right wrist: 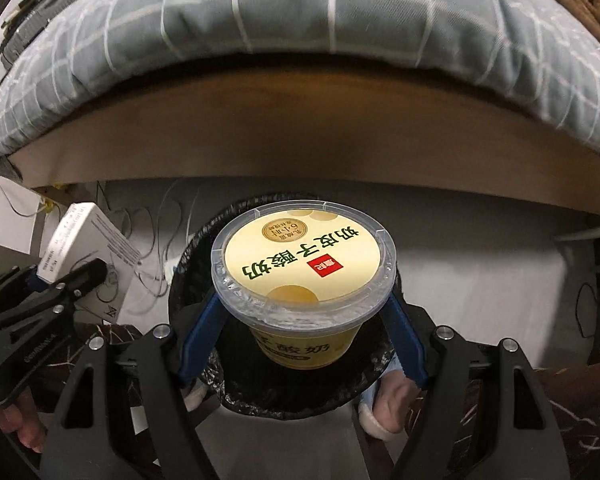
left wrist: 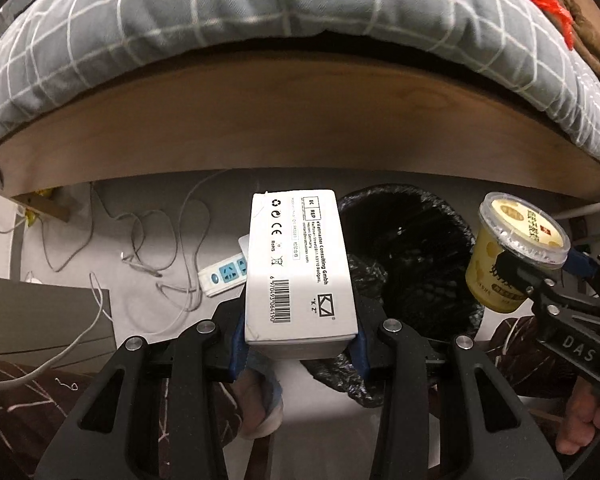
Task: Collect trash
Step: 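Open the right tool over the bin while the left tool releases the white box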
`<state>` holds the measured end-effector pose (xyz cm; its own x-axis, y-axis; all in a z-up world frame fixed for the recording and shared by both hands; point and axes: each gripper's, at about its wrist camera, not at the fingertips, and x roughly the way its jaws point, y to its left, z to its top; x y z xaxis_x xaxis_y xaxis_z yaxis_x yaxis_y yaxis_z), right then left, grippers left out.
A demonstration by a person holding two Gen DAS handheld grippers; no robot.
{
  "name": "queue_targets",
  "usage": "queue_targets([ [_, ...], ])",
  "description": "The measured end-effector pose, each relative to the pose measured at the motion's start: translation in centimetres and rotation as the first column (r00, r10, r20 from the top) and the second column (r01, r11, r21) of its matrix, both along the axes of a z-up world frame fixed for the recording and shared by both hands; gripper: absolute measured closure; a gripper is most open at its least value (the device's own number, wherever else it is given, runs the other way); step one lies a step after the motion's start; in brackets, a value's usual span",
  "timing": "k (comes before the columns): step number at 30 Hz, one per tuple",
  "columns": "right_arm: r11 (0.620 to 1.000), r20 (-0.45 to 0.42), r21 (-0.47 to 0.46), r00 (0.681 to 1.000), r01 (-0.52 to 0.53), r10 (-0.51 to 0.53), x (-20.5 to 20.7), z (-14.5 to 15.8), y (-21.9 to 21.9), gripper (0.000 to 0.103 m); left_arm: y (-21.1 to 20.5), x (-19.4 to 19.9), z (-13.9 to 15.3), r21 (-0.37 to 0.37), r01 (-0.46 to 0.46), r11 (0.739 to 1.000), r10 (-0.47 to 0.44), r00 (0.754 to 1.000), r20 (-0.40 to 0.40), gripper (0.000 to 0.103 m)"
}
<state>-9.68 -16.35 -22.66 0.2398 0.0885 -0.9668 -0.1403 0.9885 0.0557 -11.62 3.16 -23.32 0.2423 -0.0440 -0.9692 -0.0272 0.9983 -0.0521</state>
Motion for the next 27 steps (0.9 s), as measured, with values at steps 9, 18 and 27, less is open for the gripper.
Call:
queue_targets([
  [9,1.000,-0.027,0.005,1.000,-0.011,0.011,-0.4,-2.0,0.6,0.013,0.8,-0.2,-0.8,-0.002,-0.023,1.000,0.022,0.999,-0.024,0.064],
  [18,0.999,-0.018,-0.027,0.999,0.042,-0.042,-0.2,-1.6,-1.9,0.008,-1.6,0.2,-1.2,-0.018,0.026,1.000,-0.026,0.999,-0.031,0.064],
  [27,0.993,-0.013,-0.050,0.994,0.106,-0.107,-0.4,-2.4,-6.1,0.008,-6.0,0.9,-1.7,-0.033,0.102,0.994,-0.104,0.994,-0.042,0.064],
])
